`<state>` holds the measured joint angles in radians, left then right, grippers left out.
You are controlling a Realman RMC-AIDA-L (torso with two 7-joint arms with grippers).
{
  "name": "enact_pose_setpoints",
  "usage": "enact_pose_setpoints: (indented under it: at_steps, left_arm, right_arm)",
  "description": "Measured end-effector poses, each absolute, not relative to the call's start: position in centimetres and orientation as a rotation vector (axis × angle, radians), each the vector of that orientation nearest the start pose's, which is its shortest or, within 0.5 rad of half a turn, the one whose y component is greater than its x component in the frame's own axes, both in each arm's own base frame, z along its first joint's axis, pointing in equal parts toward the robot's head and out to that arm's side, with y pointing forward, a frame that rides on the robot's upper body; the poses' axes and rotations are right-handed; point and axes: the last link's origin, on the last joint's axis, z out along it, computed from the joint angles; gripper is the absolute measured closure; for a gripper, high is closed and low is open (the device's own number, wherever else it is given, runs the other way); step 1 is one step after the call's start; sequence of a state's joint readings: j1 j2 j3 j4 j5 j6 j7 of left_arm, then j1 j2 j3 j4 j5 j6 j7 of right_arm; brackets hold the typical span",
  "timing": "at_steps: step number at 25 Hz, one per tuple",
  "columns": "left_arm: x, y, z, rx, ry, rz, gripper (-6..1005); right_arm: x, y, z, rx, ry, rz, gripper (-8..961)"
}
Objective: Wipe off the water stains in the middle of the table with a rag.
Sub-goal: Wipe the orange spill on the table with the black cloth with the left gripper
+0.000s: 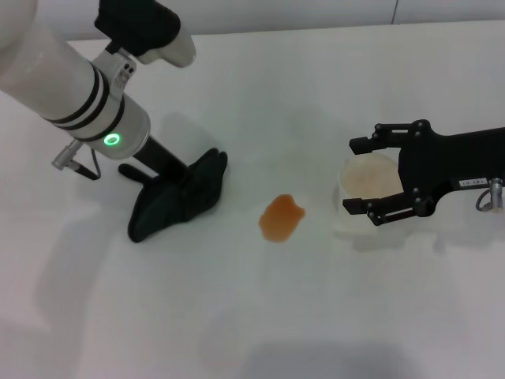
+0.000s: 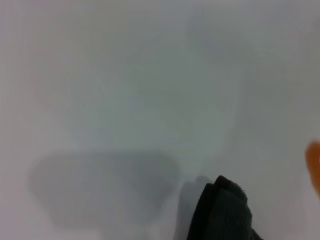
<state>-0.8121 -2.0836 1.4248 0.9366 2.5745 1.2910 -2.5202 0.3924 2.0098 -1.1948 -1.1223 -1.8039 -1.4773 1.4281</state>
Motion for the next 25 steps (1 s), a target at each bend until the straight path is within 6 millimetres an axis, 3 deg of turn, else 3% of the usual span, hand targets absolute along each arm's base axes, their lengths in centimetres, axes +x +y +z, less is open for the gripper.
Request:
enact_pose_setpoints:
  at_steps: [12, 20, 25]
  left_arm:
    - [-16.4, 40.4, -6.2, -2.633, -0.875, 0.195, 916]
    - [-15.0, 39.6, -8.8, -2.741, -0.714, 0.087, 916]
    - [-15.2, 39.0, -10.2, -2.775, -0.63, 0.114, 916]
  right_arm:
    - [21.0, 33.2, 2.3, -2.85, 0.039, 0.419, 96]
    - [21.0, 33.2, 2.3, -2.852, 0.042, 0.421, 96]
    - [21.1, 33.1, 2.2, -2.852, 0.047, 0.421, 96]
